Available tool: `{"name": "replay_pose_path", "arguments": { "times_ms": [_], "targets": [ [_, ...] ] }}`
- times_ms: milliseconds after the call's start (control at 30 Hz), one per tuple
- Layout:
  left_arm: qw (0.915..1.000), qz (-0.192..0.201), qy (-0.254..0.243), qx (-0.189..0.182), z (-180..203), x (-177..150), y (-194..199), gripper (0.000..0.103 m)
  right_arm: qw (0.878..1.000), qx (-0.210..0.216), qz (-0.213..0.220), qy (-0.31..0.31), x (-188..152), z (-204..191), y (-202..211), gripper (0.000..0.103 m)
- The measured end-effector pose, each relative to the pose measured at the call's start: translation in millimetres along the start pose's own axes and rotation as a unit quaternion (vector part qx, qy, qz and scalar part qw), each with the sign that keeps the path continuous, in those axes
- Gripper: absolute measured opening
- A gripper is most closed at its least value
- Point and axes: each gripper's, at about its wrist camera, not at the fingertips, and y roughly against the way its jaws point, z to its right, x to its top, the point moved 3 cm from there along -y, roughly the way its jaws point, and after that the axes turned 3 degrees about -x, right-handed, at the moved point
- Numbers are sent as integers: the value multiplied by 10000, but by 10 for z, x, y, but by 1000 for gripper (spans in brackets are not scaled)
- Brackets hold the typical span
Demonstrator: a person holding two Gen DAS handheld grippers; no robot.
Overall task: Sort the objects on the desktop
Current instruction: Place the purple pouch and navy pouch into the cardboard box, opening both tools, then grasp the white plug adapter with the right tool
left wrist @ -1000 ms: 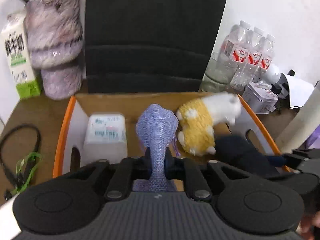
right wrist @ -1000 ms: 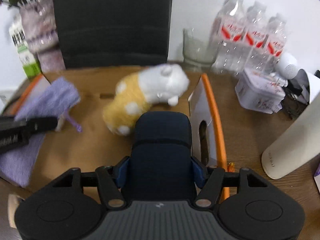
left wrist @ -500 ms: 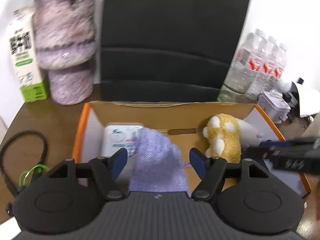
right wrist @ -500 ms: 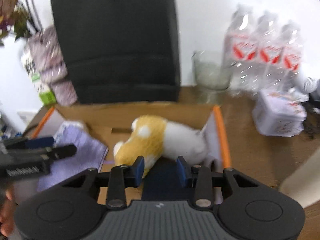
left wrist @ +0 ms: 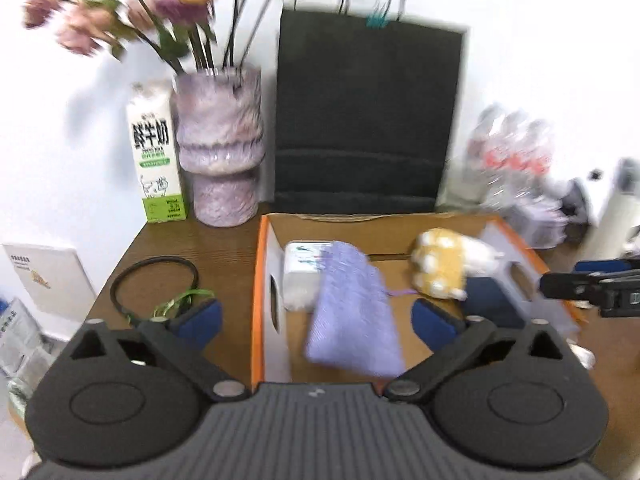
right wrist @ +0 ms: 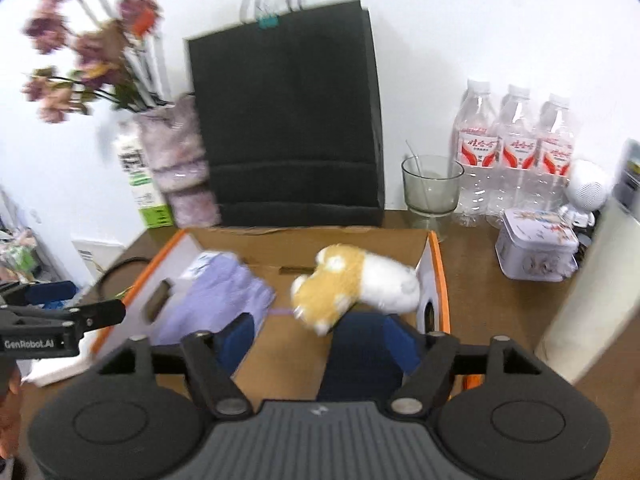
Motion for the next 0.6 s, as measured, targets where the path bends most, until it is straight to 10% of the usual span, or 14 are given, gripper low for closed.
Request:
{"name": "replay_pose_path", "arguments": {
  "times_ms": [267,600],
  "targets": [
    [9984,171,512,-158,118,-1194,932,103,9965,-549,524,349,-1138,-100,708,84],
    [9995,175,222,159,344,-2035,1348,103,9969,88,772,145,-2315,-181,1384,89]
  ]
}}
